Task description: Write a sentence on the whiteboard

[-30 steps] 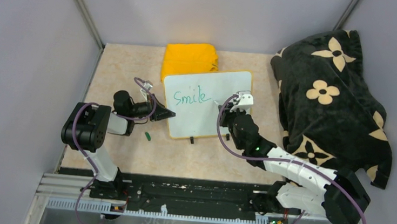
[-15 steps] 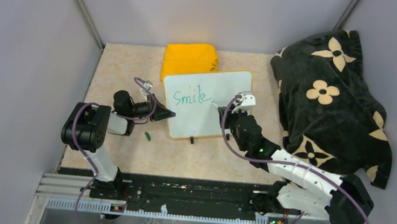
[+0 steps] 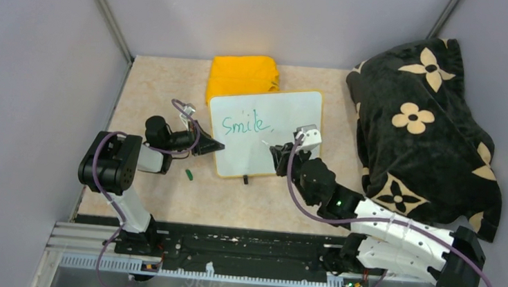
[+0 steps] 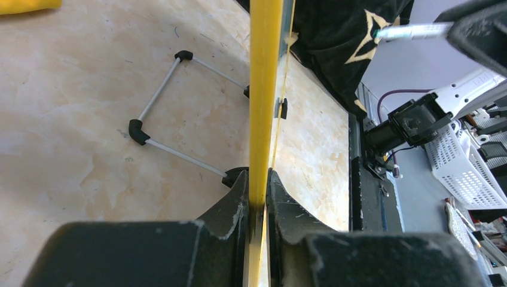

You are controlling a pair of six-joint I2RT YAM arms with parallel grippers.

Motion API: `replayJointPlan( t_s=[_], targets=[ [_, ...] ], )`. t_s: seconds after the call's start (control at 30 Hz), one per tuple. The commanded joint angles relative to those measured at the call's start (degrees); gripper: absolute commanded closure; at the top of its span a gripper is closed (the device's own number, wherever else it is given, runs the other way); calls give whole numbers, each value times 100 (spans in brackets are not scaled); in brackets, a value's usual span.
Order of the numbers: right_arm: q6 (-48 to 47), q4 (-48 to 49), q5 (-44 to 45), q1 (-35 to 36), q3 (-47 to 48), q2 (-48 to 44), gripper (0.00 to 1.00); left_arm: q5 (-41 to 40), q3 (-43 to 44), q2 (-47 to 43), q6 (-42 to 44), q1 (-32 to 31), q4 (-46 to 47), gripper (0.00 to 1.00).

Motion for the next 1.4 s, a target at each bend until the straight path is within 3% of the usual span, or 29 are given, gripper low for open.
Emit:
replayJointPlan(
  t_s=[0.0,0.57,0.97,1.37],
  targets=[
    [-25,-32,666,387,71,295,100,-371,40,10,289,-48,-375,100],
    [-180,745,1010,849,25,1270,100,-372,53,34,363,-48,-472,100],
    [-207,1458,699,950,336,2233,100,-375,77,21,395,-48,-556,100],
    [-211,2042,608,955,352,2409,100,-394,97,25,417,-48,-620,100]
  ],
)
